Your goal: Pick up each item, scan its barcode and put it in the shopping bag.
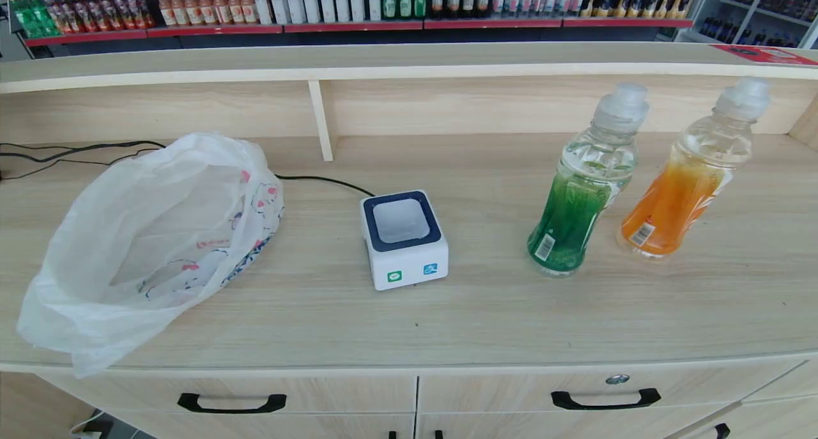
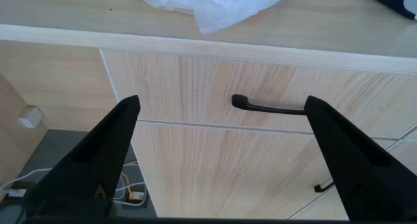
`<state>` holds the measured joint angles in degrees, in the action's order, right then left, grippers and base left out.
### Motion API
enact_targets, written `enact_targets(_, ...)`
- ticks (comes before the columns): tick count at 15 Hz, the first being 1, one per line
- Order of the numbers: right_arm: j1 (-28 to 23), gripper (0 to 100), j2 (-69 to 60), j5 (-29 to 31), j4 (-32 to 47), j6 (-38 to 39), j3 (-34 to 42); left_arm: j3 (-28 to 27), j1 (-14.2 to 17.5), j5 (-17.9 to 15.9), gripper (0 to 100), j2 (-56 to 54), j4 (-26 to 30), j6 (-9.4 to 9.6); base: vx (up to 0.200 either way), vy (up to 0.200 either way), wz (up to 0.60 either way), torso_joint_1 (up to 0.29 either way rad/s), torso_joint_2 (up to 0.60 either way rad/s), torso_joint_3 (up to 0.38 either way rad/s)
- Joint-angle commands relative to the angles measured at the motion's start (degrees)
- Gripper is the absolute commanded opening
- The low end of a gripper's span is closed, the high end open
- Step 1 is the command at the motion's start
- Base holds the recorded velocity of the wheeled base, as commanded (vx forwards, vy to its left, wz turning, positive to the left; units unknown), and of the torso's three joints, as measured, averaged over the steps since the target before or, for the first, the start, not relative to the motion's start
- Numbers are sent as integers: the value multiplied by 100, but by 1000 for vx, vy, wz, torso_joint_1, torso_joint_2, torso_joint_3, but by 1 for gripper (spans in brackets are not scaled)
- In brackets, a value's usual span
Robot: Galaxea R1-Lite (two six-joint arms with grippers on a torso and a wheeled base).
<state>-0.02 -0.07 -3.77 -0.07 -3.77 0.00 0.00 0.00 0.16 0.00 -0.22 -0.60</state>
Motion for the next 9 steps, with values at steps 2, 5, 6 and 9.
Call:
enact_targets(2,11,100,7,-1,-1,-1,0,0,0,2,100,0,-4,-2,0,0,0,0,0,0)
enact_targets(5,2,100,7,-36,-177,-10,-158,0,0,2,100,0,-4,-2,0,0,0,0,0,0)
enact_targets(6,20,100,130,-63,-125,-1,-562,0,0,2,100,0,-4,-2,0,0,0,0,0,0)
enact_targets(9,55,100,649,-72,122,16,-1266,0,0,2,100,0,-4,-2,0,0,0,0,0,0)
